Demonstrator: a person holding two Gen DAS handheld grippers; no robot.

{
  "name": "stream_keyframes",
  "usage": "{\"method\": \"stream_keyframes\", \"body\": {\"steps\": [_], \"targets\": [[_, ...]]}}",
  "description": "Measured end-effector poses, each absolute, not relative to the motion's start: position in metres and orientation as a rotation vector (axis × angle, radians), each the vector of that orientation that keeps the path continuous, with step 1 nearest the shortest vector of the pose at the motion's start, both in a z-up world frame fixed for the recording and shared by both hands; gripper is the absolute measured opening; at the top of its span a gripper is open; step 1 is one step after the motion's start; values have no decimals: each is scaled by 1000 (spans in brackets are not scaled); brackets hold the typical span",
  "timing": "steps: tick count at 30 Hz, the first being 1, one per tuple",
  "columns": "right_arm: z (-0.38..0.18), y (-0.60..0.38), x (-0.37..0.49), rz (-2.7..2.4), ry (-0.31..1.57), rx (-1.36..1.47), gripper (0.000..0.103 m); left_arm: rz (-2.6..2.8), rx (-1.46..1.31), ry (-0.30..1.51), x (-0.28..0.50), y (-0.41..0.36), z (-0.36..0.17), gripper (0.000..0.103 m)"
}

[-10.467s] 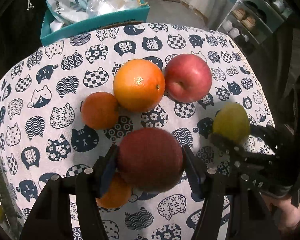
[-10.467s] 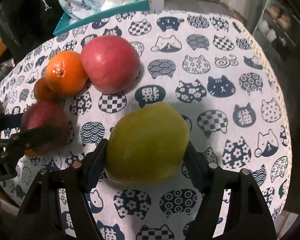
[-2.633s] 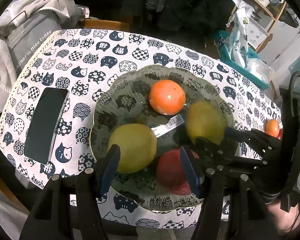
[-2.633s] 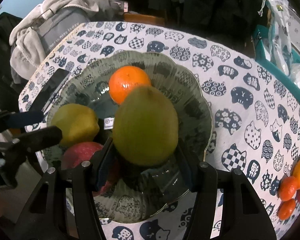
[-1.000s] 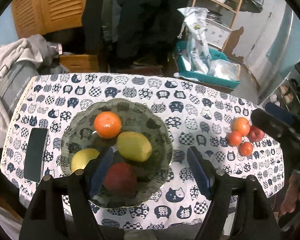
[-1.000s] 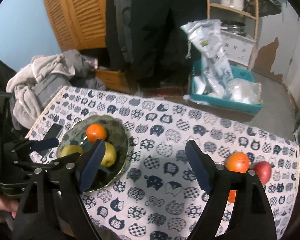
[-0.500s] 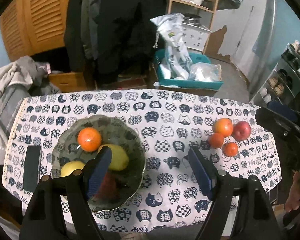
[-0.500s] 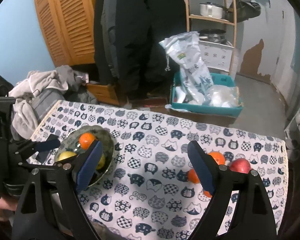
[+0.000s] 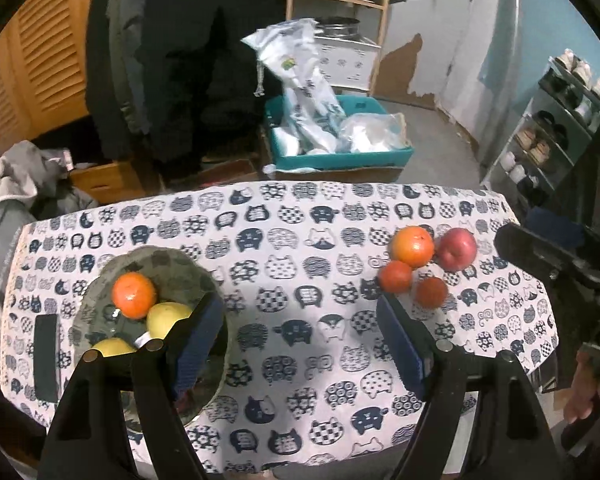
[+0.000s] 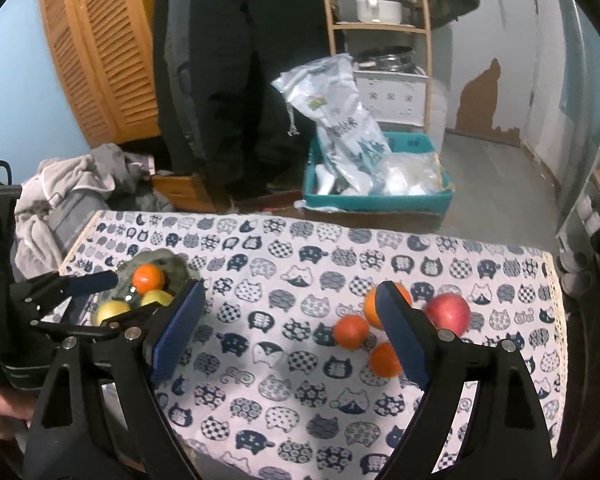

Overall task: Organize fruits
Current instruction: 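Move both grippers back toward the remaining oranges and red apple, then grasp the red apple with the right gripper while the left gripper grasps an orange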

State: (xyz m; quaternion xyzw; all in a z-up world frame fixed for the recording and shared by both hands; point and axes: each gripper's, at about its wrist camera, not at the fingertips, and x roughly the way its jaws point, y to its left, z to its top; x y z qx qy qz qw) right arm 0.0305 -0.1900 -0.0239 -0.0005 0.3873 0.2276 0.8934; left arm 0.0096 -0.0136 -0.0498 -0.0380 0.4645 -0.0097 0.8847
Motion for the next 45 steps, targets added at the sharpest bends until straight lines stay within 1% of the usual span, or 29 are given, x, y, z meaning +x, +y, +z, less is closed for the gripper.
{"method": "stream_keyframes", "body": {"steps": [12,24,35,45], "targets": [[-36,-241,38,403,830,50,87,-75,4,986,27,-64,-59,80],[-55,-278,54,335,889,13,86,-132,-26,1063,65,-88,-77,80],[-70,-297,104,348,995,-22,86,-170,-26,1148,103,-99,-100,80],[-106,-308,151,362,1115,-71,86,-195,9,1203,139,-111,-125,80]]}}
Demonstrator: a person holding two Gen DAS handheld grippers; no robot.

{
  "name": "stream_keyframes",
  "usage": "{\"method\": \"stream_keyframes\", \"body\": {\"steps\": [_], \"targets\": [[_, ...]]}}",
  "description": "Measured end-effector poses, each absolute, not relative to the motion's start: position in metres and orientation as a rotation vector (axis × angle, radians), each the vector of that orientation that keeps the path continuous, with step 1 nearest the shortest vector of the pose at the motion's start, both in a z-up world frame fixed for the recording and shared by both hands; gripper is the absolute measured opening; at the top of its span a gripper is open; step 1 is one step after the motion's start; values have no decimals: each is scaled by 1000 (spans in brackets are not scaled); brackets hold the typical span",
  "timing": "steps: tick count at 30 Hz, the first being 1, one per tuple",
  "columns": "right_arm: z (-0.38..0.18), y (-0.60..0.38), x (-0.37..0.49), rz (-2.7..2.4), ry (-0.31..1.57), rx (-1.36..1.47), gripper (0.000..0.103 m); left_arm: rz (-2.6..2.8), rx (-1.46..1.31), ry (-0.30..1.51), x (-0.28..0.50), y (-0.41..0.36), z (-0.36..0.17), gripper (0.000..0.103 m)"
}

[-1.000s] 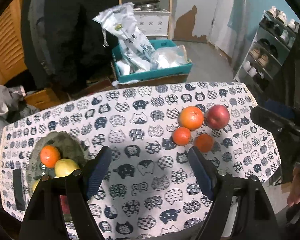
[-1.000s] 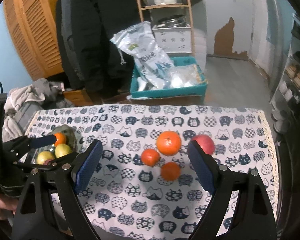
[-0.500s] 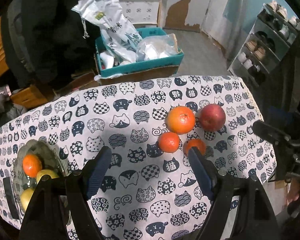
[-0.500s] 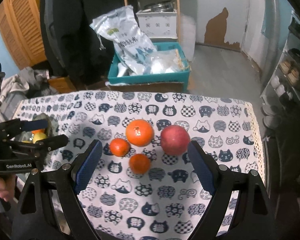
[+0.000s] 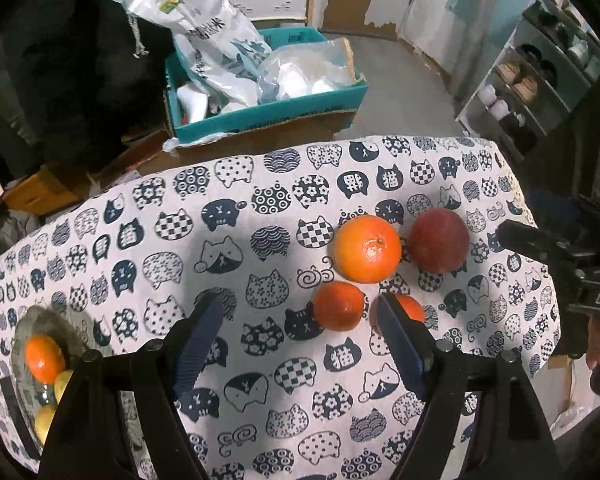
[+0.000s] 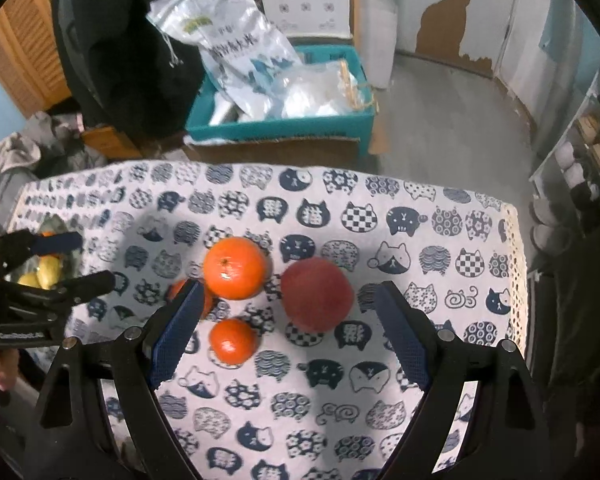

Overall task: Organize fruits
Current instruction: 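Grasp the red apple with the right gripper while the left gripper grasps an orange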

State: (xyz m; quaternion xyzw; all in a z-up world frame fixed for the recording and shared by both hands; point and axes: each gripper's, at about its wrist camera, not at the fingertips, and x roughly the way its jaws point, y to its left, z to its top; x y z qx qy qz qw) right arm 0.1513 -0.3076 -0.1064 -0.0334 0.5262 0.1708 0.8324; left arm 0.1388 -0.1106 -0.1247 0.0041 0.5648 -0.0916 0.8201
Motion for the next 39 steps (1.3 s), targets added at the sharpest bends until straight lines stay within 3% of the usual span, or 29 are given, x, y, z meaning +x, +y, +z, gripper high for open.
{"method": "stream_keyframes", "body": {"steps": [13,23,35,39], "targets": [[-178,-309,182,375,1235,-81,86,-228,-44,1295,154,-119,-180,80],[-202,-306,188,394,1263,-83,86,-252,-69,1345,157,-128,-212,80],[-216,-312,192,390,1291,-65,75,-278,-63,1353,158,-136,-227,80],[-220,-310,194,385,1300,-74,72,-294,-38,1361,157,-141,-232,71]]}}
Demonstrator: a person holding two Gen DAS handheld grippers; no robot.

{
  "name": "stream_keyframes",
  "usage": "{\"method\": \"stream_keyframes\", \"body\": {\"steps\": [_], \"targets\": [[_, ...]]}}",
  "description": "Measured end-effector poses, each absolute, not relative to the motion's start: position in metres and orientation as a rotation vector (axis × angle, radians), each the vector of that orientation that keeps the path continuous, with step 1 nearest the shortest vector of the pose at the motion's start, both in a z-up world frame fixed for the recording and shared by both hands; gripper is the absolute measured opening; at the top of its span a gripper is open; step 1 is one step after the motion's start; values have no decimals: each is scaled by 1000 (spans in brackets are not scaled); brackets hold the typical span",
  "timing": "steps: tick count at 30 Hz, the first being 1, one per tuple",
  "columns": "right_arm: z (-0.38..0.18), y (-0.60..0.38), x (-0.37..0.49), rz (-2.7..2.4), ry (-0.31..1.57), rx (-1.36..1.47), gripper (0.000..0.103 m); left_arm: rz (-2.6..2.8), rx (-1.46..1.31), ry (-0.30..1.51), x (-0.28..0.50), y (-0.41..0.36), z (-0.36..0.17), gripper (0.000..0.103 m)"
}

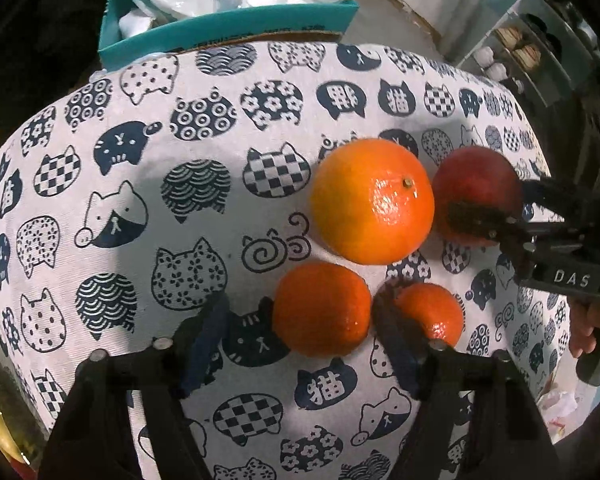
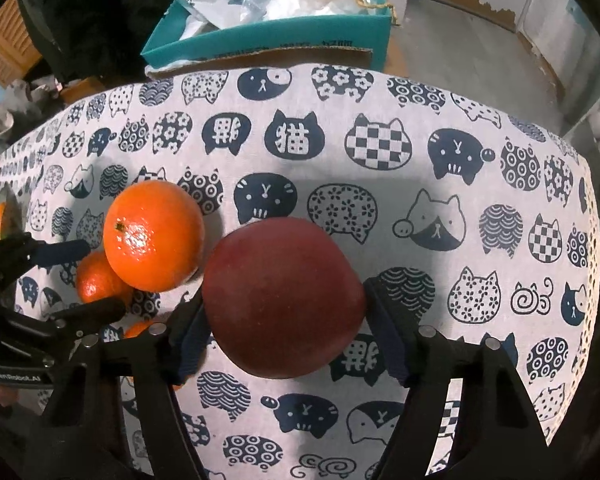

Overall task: Organize fruits
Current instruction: 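Grasp the red apple with the right gripper while the left gripper grasps an orange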

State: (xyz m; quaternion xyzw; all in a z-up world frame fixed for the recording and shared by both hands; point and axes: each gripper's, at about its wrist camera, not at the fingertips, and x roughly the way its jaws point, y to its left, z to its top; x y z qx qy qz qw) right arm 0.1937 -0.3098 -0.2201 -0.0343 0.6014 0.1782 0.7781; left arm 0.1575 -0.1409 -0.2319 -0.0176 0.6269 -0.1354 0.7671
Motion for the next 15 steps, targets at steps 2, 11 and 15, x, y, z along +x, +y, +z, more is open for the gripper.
{"method": "stream_keyframes", "body": {"steps": [2,11,15], "targets": [[-220,-311,194,386,1298,-67,71,-299,-16,1349,156,-144,-232,70],[-218,-306,183,365,1259,-105,70,-320,41,1306,149,-152,-226,46],[-212,-301,177,353,1226,-121,70,-318,41,1279,147,-151,-217,46]]}}
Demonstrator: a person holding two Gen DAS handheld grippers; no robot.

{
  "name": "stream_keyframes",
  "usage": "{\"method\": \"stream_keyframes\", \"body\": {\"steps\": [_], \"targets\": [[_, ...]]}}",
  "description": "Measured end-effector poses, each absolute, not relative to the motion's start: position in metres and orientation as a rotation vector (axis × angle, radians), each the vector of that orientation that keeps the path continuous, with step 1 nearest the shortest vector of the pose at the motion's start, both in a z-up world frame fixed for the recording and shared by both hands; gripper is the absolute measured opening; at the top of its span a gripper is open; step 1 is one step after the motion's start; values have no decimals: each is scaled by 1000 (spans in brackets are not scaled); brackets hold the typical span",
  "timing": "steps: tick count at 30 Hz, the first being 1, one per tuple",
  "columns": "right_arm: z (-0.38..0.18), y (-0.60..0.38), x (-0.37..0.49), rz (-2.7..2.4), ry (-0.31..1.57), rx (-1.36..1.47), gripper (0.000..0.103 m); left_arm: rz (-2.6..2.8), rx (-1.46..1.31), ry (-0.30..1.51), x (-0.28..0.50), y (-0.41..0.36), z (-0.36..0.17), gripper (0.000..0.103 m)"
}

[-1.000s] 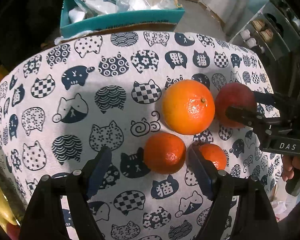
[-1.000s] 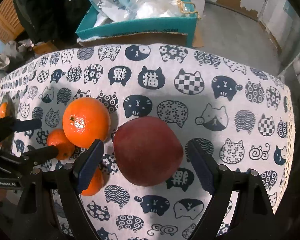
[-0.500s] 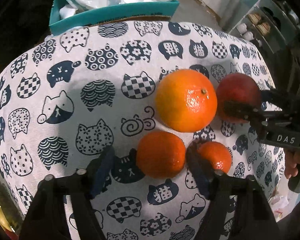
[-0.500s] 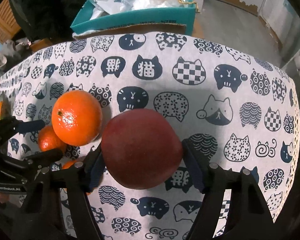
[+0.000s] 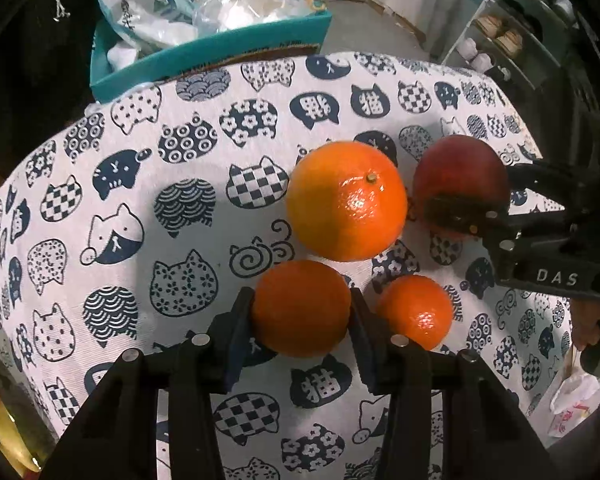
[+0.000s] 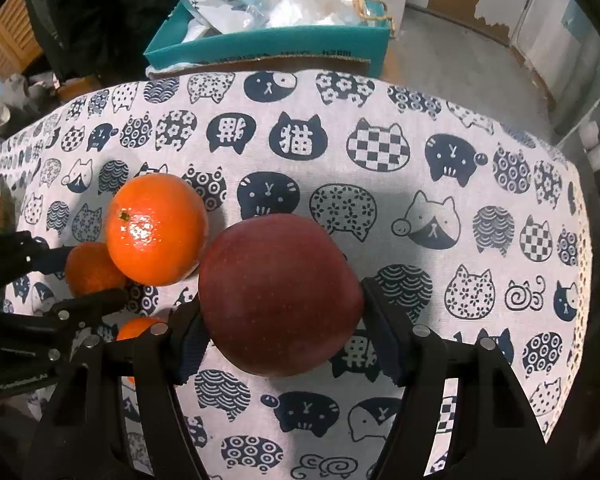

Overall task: Organize fruits
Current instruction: 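Grasp the red apple with the right gripper while the left gripper grasps an orange, then lift the apple and orange in both grippers and carry them toward the glass bowl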

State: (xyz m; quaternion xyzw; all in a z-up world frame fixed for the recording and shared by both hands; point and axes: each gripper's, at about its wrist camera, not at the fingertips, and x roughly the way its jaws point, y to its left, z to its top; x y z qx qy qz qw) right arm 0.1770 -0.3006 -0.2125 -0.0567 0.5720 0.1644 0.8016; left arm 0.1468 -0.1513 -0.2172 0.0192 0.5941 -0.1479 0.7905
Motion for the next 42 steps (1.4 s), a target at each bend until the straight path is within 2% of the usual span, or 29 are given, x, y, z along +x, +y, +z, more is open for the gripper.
{"method": "stream_keyframes", "body": {"steps": [22,42], "targets": [[-126,-279,128,345,1030,-106,70,-298,36,1127,103,-127,-133,46],[-47,-234,95,468,872,-71,70,-206,-53,1012,61,-56,-70,46]]}}
